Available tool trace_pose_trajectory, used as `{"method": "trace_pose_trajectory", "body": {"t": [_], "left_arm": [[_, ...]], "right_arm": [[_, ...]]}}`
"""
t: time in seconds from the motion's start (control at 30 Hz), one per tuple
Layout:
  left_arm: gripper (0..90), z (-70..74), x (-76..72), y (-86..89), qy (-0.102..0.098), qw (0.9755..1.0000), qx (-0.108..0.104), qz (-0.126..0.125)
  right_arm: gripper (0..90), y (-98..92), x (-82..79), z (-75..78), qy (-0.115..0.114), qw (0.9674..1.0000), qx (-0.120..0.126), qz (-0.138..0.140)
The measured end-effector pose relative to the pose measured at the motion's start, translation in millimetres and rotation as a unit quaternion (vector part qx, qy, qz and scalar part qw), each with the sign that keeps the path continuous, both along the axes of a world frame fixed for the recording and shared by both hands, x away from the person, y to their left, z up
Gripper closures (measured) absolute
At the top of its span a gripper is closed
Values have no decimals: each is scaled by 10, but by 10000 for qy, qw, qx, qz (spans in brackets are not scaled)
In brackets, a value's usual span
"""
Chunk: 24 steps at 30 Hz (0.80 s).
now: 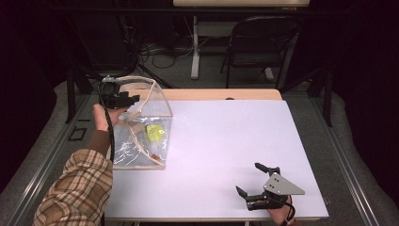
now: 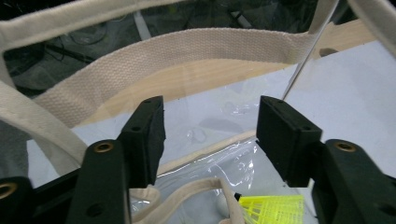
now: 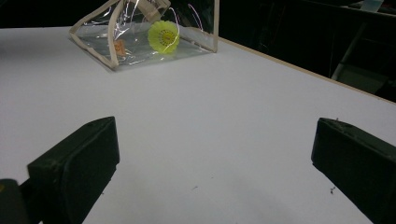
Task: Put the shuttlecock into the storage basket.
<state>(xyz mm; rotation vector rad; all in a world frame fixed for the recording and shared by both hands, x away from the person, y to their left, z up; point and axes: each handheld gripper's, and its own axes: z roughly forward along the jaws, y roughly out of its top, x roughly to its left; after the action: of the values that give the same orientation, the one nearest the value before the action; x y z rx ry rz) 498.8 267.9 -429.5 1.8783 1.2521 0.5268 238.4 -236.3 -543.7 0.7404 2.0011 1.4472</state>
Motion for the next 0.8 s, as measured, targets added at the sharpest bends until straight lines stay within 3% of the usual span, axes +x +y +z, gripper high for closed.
{"method": "trace_pose_trajectory", "body": {"t": [0.17, 0.23, 0.47, 0.8], "left_arm": [[295, 78, -65, 14, -111, 9999, 33, 84], [283, 105, -94, 10, -155, 9998, 43, 93], [160, 208, -217, -19, -333, 9994, 56, -4], [53, 351, -404, -87, -591, 9981, 99, -149]], "right_arm": [[5, -2, -2, -1, 9, 10000, -4, -2], [5, -4, -2, 0, 7, 10000, -4, -1], [5, -7, 6, -5, -1, 10000, 0, 4], [6, -8, 43, -19, 30, 10000, 32, 47]]}}
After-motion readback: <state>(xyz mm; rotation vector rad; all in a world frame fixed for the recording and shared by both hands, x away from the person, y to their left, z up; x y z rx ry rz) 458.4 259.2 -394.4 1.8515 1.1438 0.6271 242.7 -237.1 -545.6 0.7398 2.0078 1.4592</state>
